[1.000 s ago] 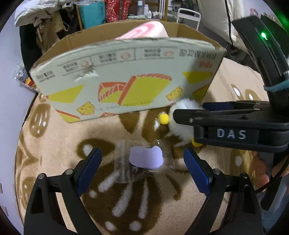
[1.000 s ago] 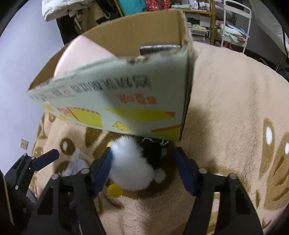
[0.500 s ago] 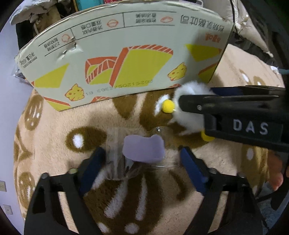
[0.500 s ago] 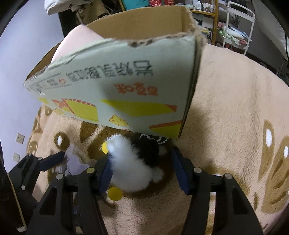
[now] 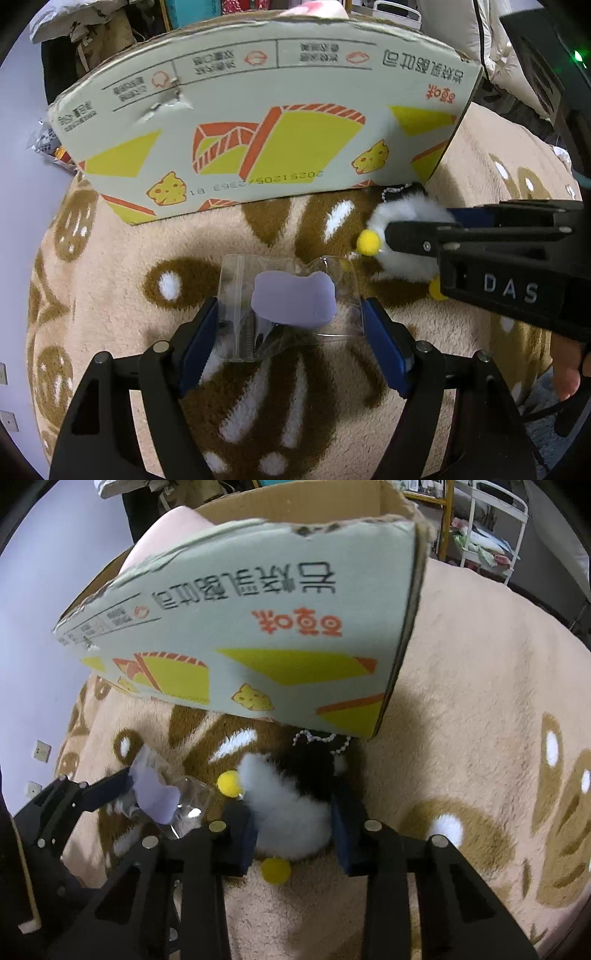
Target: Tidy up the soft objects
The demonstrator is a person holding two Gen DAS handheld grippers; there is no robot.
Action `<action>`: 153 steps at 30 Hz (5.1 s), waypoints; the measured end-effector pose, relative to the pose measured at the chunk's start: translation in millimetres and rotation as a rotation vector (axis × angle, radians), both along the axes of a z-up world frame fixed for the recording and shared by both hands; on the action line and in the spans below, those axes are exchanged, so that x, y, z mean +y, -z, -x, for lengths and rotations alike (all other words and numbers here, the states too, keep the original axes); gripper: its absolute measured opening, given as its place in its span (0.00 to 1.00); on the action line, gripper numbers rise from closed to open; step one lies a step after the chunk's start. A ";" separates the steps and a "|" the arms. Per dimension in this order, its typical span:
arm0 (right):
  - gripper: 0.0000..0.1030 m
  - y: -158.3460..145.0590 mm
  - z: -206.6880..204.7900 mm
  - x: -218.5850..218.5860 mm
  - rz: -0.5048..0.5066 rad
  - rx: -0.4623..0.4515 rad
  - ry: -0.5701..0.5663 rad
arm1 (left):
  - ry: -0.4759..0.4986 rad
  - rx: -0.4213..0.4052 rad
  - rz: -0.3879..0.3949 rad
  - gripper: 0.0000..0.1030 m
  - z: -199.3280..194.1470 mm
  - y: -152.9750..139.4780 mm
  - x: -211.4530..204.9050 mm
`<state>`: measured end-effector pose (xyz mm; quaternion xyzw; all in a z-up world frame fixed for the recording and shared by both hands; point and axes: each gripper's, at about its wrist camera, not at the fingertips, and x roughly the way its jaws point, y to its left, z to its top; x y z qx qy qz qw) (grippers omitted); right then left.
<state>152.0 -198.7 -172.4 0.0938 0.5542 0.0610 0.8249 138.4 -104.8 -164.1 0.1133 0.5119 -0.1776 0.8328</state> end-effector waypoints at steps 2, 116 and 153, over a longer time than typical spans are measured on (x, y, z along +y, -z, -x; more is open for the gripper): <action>0.33 -1.6 0.5 1.4 -0.002 -0.004 0.003 | -0.010 -0.005 0.004 0.74 5.6 -5.5 1.5; 1.00 -223.9 182.9 -21.5 0.097 -0.815 0.141 | -0.242 -0.768 0.078 0.99 143.2 -229.3 123.1; 1.00 -186.8 164.0 -27.8 0.112 -0.761 0.166 | -0.232 -0.728 0.046 0.99 136.3 -201.0 114.2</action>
